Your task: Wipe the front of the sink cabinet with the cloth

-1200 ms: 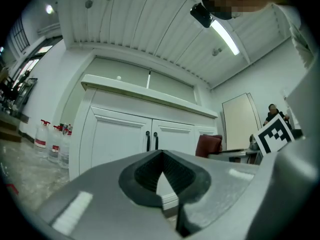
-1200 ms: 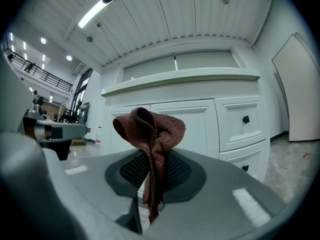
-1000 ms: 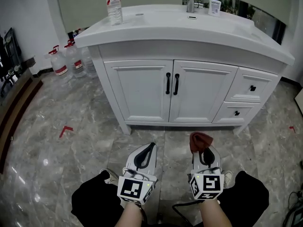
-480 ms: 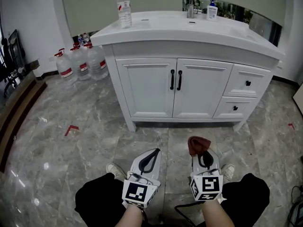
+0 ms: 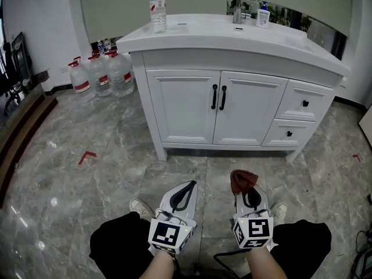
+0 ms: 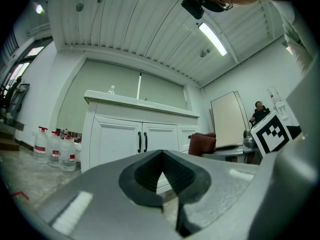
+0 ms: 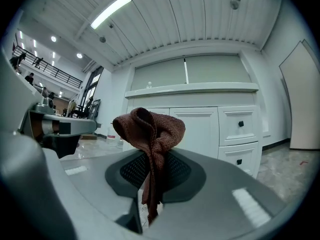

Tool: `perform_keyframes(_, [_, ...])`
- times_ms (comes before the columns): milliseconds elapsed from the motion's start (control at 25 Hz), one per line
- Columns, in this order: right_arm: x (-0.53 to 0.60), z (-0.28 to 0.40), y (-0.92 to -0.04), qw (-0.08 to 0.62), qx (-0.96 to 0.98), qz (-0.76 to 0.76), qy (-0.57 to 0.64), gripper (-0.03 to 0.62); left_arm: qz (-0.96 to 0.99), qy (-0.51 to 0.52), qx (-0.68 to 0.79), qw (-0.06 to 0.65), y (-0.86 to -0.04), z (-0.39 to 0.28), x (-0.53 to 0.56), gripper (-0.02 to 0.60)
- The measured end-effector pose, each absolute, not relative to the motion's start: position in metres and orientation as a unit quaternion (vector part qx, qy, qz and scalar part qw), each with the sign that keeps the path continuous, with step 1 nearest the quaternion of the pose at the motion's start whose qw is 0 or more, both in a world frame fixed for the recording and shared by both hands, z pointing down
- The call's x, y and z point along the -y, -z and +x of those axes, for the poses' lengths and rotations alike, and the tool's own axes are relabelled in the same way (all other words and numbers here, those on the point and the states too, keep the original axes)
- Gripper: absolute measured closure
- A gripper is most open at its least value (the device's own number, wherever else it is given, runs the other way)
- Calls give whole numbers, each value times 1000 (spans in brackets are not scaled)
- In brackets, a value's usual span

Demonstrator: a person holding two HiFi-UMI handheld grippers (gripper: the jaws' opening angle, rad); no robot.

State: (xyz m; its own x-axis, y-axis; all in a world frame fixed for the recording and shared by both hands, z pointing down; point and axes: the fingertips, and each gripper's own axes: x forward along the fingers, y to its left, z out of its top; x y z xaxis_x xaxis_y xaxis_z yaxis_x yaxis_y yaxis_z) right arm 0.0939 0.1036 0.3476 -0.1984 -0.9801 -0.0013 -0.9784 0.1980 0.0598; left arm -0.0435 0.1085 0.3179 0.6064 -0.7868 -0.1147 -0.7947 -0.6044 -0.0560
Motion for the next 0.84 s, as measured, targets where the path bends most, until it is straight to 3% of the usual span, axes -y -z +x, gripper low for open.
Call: perform_keyframes(840, [-104, 95, -355, 11, 775, 632, 16, 505, -894, -26, -444, 56, -326, -42, -106, 580])
